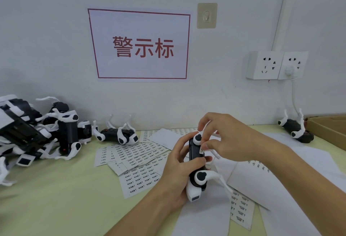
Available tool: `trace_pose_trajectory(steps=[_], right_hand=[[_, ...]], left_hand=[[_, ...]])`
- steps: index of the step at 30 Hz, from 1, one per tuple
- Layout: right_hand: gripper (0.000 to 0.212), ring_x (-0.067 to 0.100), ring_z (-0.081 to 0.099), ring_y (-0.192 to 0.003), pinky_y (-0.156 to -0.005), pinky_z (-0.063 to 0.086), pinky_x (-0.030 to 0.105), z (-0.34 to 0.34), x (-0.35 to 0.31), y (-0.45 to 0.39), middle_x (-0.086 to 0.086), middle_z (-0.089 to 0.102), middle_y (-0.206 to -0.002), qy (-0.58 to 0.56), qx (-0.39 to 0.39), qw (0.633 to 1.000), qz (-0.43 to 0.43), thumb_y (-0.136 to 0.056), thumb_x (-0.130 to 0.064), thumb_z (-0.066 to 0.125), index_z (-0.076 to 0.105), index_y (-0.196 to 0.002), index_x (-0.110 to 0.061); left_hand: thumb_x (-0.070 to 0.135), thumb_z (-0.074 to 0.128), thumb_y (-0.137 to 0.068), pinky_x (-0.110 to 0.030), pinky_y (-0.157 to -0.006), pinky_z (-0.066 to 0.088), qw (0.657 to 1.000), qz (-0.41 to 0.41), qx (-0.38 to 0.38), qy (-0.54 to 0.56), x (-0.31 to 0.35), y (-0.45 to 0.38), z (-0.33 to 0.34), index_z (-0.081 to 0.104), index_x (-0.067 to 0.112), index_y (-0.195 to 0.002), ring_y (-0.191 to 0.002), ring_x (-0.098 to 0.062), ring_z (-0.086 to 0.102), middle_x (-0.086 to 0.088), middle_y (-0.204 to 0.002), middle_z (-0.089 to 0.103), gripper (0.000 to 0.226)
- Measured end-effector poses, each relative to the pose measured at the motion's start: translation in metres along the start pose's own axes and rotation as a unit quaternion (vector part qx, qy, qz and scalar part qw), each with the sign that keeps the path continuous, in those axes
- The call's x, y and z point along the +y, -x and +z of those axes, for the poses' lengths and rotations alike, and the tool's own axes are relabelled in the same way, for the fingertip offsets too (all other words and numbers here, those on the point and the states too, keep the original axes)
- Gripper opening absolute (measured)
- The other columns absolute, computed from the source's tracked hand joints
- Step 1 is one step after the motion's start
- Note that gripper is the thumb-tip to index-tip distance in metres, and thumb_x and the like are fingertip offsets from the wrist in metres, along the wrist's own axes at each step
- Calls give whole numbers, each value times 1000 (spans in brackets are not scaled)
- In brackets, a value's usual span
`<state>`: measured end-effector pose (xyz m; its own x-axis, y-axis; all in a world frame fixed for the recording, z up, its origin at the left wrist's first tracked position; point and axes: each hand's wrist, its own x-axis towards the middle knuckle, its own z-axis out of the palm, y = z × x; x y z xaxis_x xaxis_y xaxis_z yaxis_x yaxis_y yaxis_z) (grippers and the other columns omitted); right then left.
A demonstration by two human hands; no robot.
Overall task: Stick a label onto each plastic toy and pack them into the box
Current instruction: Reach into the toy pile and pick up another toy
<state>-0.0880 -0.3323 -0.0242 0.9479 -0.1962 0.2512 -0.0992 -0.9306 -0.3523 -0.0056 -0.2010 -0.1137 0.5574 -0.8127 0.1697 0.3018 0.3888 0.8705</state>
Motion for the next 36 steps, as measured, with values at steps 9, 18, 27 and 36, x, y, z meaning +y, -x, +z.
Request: trace_pose_trajectory(steps=[9,18,27,36], right_hand=[[19,-2,52,-103,-94,44,24,-1,-4,2,-24,52,-111,4,-3,1000,5,-87,-27,73,67,-71,-36],[18,-1,53,-102,-90,42,21,-1,-6,3,-24,51,-109,12,-3,1000,17,-88,-28,73,67,-73,-35],[20,0,50,-104,-94,43,26,0,-10,3,-25,50,-109,21,-4,999,24,-88,-28,72,67,-72,-36],[20,1,50,-103,-95,47,32,2,-11,3,-27,49,-106,29,10,999,29,-88,-29,71,65,-71,-37]], left_hand=[[-2,68,-70,-36,-72,57,1000,-2,8,1,1,1,1,66,24,-122,-96,-33,70,-15,-121,67,59],[3,68,-73,-37,-73,56,1000,-1,12,3,1,0,1,66,23,-121,-93,-32,69,-14,-121,68,53],[2,67,-73,-33,-70,57,1000,11,8,-9,0,1,1,68,26,-118,-91,-28,70,-13,-119,69,51],[10,70,-75,-32,-68,57,1000,13,15,-9,0,0,2,69,29,-115,-90,-26,70,-12,-118,69,45]])
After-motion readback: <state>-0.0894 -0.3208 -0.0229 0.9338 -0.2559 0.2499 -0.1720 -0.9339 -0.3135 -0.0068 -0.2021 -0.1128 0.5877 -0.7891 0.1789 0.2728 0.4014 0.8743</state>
